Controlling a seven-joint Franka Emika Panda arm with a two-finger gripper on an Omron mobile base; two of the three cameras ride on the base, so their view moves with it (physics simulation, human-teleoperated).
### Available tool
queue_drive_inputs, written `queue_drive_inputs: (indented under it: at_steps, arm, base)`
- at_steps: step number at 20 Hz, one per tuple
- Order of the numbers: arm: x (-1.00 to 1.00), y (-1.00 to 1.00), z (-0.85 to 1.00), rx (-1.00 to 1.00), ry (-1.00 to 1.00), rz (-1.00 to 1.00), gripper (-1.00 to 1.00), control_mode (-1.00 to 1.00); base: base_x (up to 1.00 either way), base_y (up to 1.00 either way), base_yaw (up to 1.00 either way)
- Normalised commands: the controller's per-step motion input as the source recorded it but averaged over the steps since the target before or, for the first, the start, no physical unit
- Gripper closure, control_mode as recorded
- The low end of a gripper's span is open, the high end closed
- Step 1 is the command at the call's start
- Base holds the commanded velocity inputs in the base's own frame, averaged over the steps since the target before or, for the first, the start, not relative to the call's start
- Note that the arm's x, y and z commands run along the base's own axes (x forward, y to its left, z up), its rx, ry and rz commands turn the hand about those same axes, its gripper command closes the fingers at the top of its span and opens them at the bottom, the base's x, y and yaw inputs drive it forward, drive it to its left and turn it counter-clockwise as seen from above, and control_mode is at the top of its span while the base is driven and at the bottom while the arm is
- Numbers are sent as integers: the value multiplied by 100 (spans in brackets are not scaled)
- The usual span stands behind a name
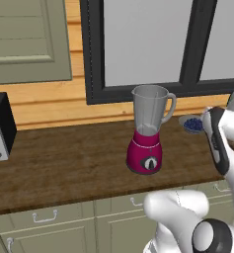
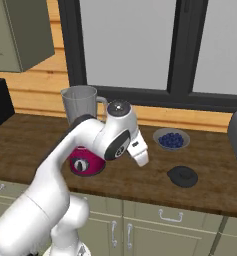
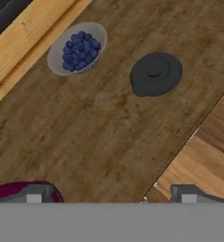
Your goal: Close the lid blender by securely placing the lid on top.
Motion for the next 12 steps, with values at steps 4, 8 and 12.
queue_drive_inputs:
  at_steps: [4,8,12]
  arm:
    - [41,-81,-50,4,18,-24,-100,-100]
    - [29,-97,-35,8,14,-19,-100,-100]
    - [7,-92,-29,13,10,-10,-100,-100]
  base:
    - [0,0,0]
    - [0,0,0]
    - [0,0,0]
